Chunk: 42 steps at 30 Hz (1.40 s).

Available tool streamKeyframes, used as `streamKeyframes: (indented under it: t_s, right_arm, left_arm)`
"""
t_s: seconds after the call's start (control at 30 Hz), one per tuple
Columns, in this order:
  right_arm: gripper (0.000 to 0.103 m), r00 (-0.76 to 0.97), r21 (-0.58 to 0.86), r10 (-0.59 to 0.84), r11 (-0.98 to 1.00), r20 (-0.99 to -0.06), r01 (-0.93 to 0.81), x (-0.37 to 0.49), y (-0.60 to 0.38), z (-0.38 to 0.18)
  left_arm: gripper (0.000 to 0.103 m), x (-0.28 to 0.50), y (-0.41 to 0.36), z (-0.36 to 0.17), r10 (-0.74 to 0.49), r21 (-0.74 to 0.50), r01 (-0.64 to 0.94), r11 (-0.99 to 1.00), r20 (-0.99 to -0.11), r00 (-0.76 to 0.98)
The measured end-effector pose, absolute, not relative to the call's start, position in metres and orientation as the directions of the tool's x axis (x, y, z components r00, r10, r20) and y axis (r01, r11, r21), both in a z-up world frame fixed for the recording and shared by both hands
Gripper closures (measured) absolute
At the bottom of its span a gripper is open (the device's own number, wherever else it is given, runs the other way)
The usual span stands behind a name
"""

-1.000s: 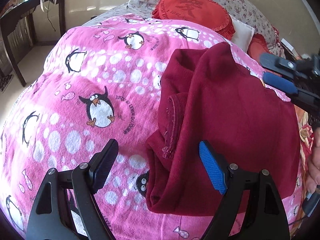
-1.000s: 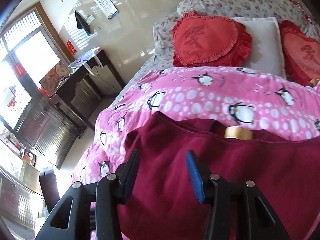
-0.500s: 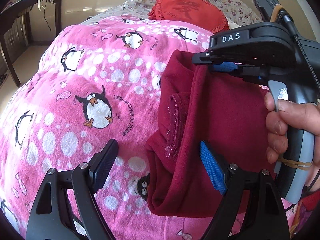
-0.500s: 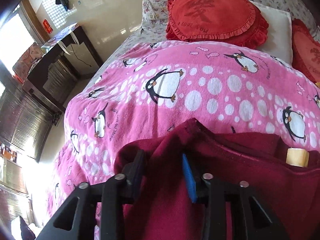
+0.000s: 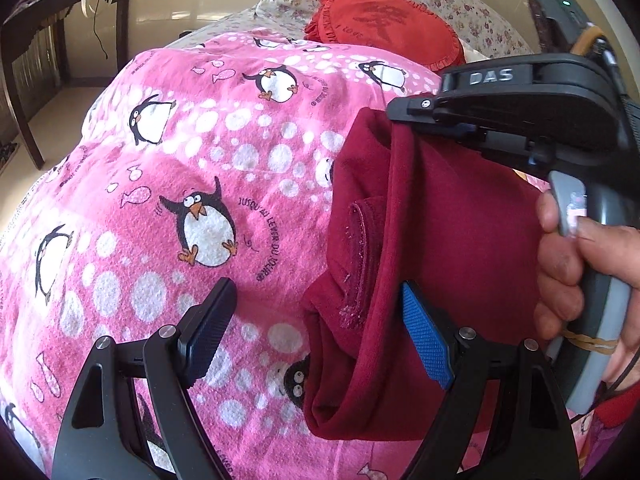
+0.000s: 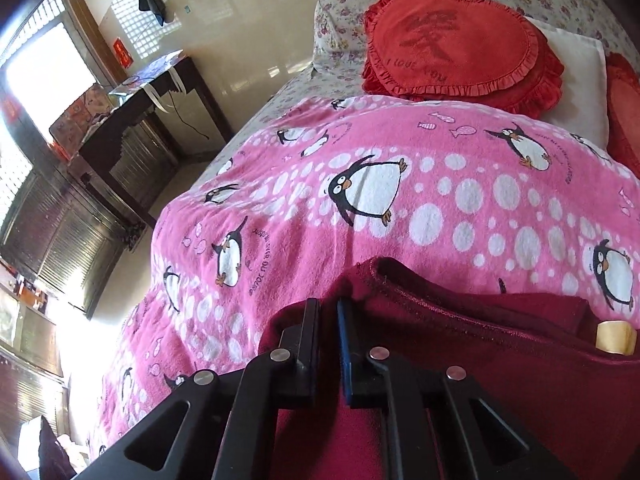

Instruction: Fold small clothes

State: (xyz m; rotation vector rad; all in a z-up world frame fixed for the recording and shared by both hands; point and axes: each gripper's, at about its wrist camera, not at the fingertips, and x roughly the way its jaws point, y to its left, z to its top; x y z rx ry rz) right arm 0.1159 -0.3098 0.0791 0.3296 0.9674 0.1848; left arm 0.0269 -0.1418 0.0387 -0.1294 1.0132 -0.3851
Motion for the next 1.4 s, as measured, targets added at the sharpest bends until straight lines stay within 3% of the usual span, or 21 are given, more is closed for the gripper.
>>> streamKeyframes:
  t_s: [0.13,0.3,0.47,0.7,1.0,1.17,1.4]
  right_arm:
    - [0.088,0.565,0.421,0.362,0.906,-0.741,-0.028,0.083,-0.330,0.099]
    - [0.088,0.639,0.395,0.274,0.917,-0.719,0.051,0.038,-0.378,0.112]
    - [0.088,0.615,0.344,0.151,0.916,-0.774,0.209,0.031,-0.427,0.086]
    - [0.090,0.633,0.303,0.109,0.930,-0.766,0.207,0.045,-0.434,0.065]
    - [0.089,0.667,0.346,0.174,0.928,-0.725,0.135,0.007,-0.427,0.101]
    - [0.089,0.582,0.281,0.168,0.953,-0.795,0.109,0.015,-0.410,0.070]
    - [0.086,0.577,0.357,0.205,0.920,-0.791,0.161,0.022,-0.413,0.076]
  left_arm:
    - [0.020,0.029,-0.143,0.037,-0.373,-0.281,0.255,0.925,-0.801,0.469]
    - [0.020,0.028,-0.142,0.036,-0.373,-0.281,0.256,0.925,-0.801,0.469]
    - [0.020,0.029,-0.145,0.035,-0.366,-0.272,0.256,0.928,-0.804,0.469]
    - [0.020,0.031,-0.148,0.037,-0.357,-0.270,0.246,0.931,-0.814,0.458]
    - [0.020,0.024,-0.138,0.037,-0.367,-0.300,0.216,0.929,-0.810,0.458]
    - [0.020,0.020,-0.139,0.037,-0.358,-0.296,0.205,0.933,-0.814,0.457]
    - [0.020,0.014,-0.137,0.036,-0.364,-0.304,0.202,0.931,-0.816,0.450]
